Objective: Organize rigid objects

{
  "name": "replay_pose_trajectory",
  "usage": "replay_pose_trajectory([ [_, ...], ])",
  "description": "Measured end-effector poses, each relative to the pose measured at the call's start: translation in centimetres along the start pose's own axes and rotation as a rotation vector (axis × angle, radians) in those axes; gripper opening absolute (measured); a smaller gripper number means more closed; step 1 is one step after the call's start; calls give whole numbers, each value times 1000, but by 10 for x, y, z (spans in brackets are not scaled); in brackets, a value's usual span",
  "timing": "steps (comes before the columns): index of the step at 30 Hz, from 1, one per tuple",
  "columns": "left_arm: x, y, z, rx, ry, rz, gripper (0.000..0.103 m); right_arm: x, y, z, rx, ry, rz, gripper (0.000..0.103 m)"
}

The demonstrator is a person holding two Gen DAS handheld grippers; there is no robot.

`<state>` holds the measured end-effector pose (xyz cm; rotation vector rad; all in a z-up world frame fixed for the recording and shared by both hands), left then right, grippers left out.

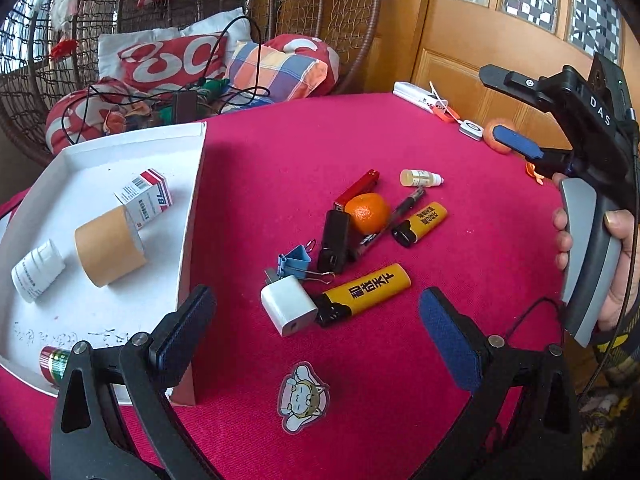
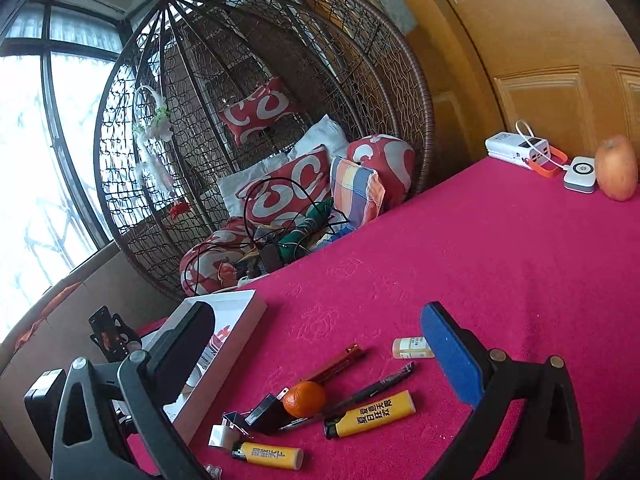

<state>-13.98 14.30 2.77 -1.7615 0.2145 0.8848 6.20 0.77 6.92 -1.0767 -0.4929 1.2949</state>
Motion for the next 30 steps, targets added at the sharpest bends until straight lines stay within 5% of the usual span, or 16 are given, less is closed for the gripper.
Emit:
replay_pose_trajectory([
  [5, 12, -3, 14, -51, -107, 35, 84, -2, 1, -16, 38, 19, 8, 103],
  [9, 17, -6, 15, -27, -134, 53, 80, 0, 4, -25, 68, 21, 25, 103],
  [12, 26, -7, 5, 27, -154, 78, 64, 2, 6, -28, 85, 21, 37, 103],
  [14, 33, -6, -2, 82, -199, 100, 40, 3, 7, -28, 87, 22, 39, 103],
  [15, 36, -4, -5, 100, -205, 113, 37, 2, 7, -28, 83, 23, 38, 103],
  [21, 37, 1, -4, 90, -195, 125, 34, 3, 7, -25, 29, 39, 43, 103],
  [30, 33, 2, 3, 5, -137, 122, 34, 54, 34, 8, -162, -18, 290, 103],
])
Point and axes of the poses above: each gripper's, at about its wrist camera, not at the fingertips, and x roughly the way its jaws point, z to its left, y to its underside, the point moved 2 cm from there along x, roughly the way its jaws point, and after that the axes turned 3 degrees about -z, right-handed, at the moved point
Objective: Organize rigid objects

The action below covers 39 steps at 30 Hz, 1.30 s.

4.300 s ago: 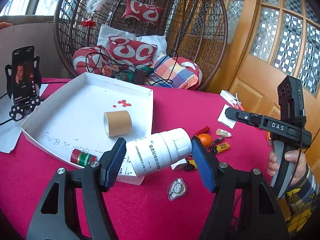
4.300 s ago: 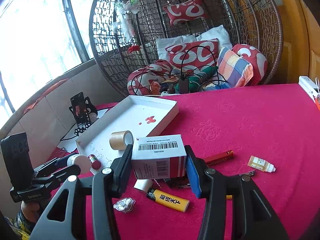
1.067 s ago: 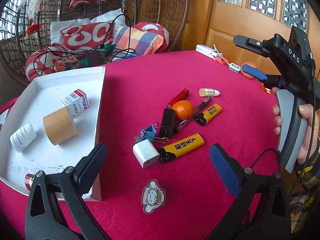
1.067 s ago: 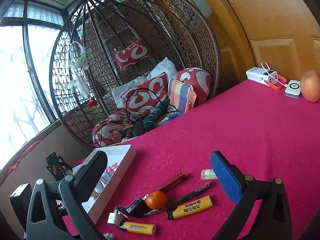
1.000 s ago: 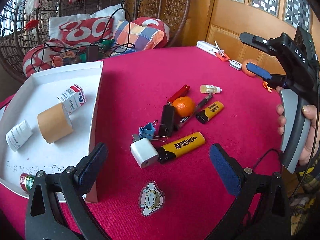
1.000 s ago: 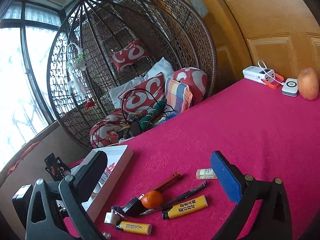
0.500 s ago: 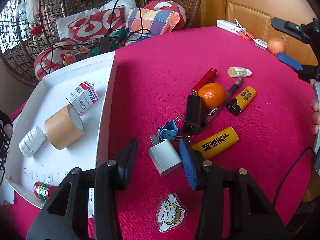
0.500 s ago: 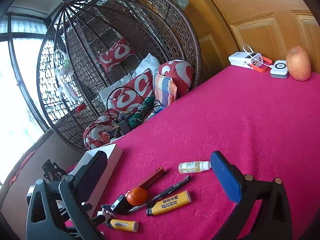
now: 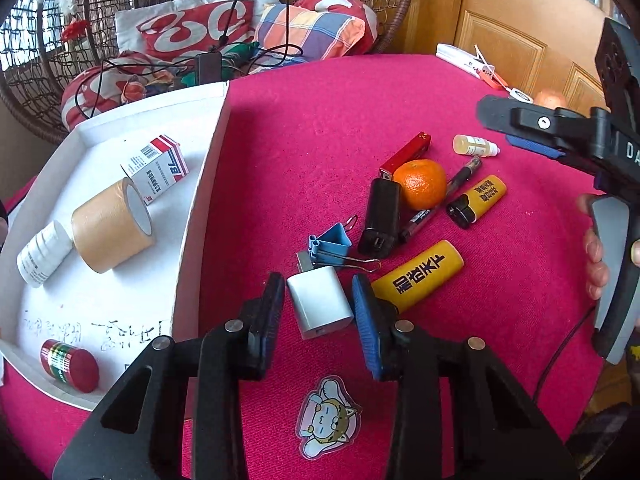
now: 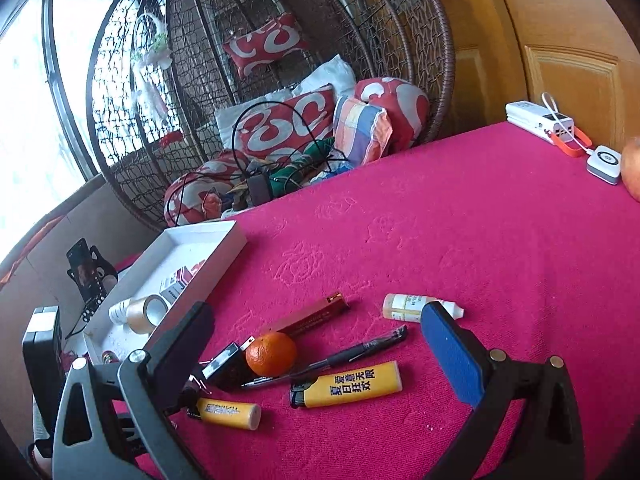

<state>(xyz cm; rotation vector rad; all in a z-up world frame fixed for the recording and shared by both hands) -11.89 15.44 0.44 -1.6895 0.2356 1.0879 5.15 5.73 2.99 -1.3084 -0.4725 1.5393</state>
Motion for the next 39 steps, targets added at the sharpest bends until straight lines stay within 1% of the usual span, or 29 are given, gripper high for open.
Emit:
replay_pose_trajectory([
  [2, -1, 0, -4, 15, -6, -3, 34, 13, 2, 7, -35, -23, 50, 101],
  [4, 0, 2, -3, 4, -12, -2, 35, 23, 3, 13, -67, -32, 86, 92],
  [5, 0, 2, 0, -12, -5, 1, 35, 28, 5, 15, -85, -30, 105, 90],
  [7, -2, 3, 1, -22, -1, 4, 35, 37, 7, 18, -110, -30, 146, 78],
  [8, -3, 4, 0, -14, -5, 4, 35, 41, 9, 20, -121, -39, 167, 74],
  [9, -3, 5, -2, -4, -10, 3, 35, 45, 12, 22, -133, -45, 187, 67],
  [12, 0, 2, -3, 6, -18, 4, 35, 53, 19, 23, -162, -47, 222, 60],
  [13, 1, 1, -2, 3, -17, 5, 35, 54, 20, 22, -156, -47, 228, 51],
  [15, 3, 0, 2, -3, -19, 2, 35, 56, 22, 20, -133, -65, 247, 41],
  [16, 2, 1, 3, -8, -16, -3, 33, 54, 22, 18, -127, -64, 242, 41],
  [17, 2, 2, 3, -12, -9, -3, 29, 51, 22, 17, -125, -58, 236, 41],
  [22, -6, 5, 5, -32, -2, -24, 26, 29, 16, 6, -61, -62, 170, 40],
  [24, -12, 4, 4, -31, 6, -45, 26, 19, 12, 3, -42, -65, 143, 40],
  [28, -32, -2, 1, -28, 14, -110, 26, 0, 4, 3, -26, -84, 94, 40],
  [34, -62, -10, 0, -32, 31, -202, 26, -17, -2, 19, -38, -127, 36, 40],
  [39, -71, -11, 0, -41, 27, -229, 26, -24, -4, 29, -52, -160, 12, 40],
])
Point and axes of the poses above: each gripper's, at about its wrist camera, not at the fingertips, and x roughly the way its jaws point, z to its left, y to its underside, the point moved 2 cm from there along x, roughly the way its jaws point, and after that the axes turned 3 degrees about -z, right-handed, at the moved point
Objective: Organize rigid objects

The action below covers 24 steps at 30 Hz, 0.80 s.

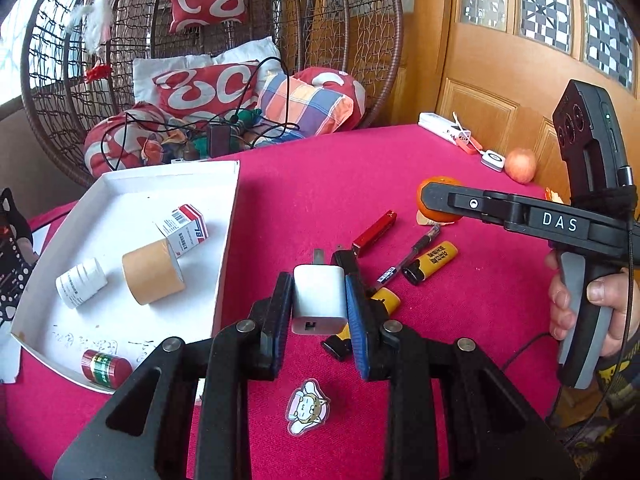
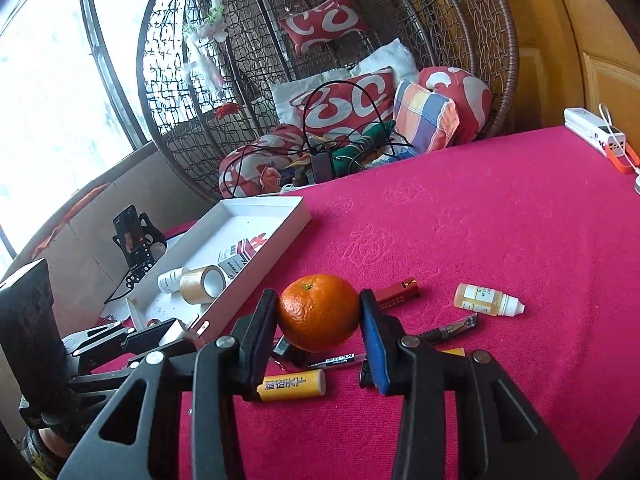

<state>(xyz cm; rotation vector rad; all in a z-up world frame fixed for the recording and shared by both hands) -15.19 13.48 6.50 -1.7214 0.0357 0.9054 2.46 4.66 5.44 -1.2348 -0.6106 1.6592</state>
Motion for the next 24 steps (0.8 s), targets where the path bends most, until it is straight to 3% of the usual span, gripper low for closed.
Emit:
replay_pose_trajectory([
  [24, -27, 3, 40, -90, -38, -78, 26, 8, -6, 34, -64, -37, 31, 41],
])
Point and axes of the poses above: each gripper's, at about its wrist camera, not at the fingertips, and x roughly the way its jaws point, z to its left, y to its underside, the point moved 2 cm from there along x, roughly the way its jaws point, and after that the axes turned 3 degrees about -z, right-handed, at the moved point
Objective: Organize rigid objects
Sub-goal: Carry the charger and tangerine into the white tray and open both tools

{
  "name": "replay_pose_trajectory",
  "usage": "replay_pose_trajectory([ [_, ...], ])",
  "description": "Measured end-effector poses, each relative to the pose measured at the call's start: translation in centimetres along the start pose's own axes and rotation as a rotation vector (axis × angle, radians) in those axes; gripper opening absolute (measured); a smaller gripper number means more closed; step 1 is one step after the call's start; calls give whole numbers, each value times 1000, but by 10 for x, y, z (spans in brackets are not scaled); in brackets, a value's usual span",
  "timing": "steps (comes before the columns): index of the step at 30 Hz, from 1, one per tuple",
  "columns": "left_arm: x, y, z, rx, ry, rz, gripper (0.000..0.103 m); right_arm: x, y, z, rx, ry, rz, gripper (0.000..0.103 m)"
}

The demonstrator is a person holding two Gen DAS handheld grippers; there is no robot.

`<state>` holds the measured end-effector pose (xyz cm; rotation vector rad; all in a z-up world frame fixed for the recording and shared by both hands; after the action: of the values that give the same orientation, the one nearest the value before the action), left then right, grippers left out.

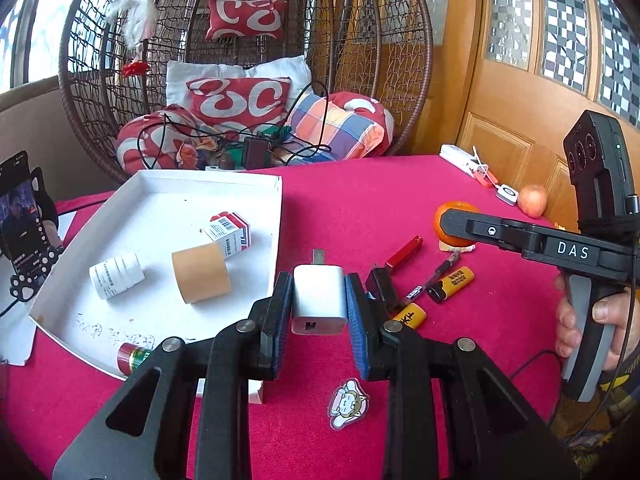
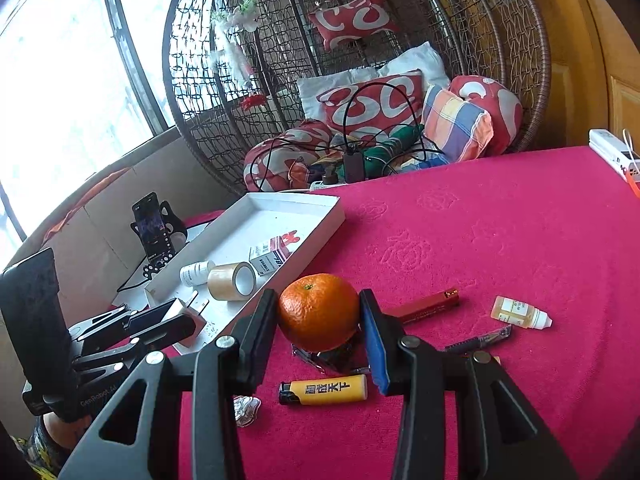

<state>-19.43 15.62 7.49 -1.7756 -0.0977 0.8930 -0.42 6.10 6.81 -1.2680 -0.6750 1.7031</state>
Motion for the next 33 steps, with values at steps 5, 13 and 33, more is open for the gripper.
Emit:
replay_pose_trajectory([
  [5, -2, 0, 8, -18, -7, -10, 26, 5, 0, 4, -1, -6, 14, 41],
  [13, -5, -5, 30, -41, -35, -30, 26, 17, -9, 24, -51, -20, 25, 41],
  [33, 43, -61, 157, -203, -143, -25, 26, 81, -40, 91, -172, -111, 96, 41],
])
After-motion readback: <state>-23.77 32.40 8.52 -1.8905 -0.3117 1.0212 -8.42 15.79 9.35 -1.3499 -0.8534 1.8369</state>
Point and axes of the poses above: each gripper's, at about its wrist camera, not at the fingertips, and x roughly the way its jaws point, z to its left, y to its underside, the point moved 2 cm from there along x, roughly the way its jaws point, and after that the axes turned 3 degrees about -z, right-handed, at the moved point
